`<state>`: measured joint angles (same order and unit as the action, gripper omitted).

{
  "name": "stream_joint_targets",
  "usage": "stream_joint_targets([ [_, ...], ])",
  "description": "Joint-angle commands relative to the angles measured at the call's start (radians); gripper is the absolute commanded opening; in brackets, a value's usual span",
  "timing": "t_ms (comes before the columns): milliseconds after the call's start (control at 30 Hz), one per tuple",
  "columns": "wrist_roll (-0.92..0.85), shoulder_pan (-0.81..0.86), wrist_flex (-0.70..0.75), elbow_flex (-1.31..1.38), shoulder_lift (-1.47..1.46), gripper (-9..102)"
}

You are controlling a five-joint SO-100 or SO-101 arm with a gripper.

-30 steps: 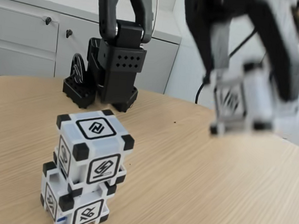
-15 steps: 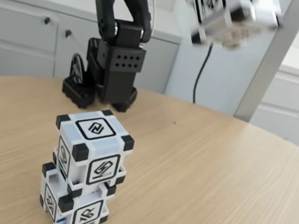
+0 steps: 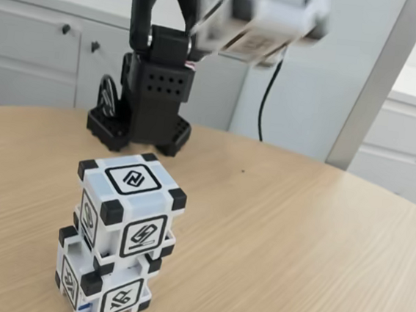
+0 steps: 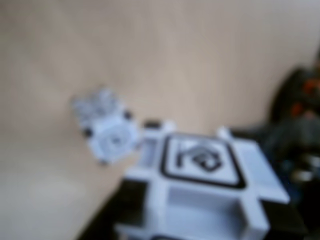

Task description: Stack cubes from left to right.

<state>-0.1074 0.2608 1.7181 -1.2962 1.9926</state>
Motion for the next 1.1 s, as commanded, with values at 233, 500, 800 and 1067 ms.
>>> stream_joint_targets([
  [233, -0.095, 0.144, 0.012, 0.052, -0.166, 21],
  [500, -0.123, 0.213, 0.012, 0.037, -0.167, 21],
  [800, -0.132, 0.196, 0.0, 0.035, -0.167, 21],
  [1067, -0.133, 0.212, 0.0, 0.032, -0.169, 20],
])
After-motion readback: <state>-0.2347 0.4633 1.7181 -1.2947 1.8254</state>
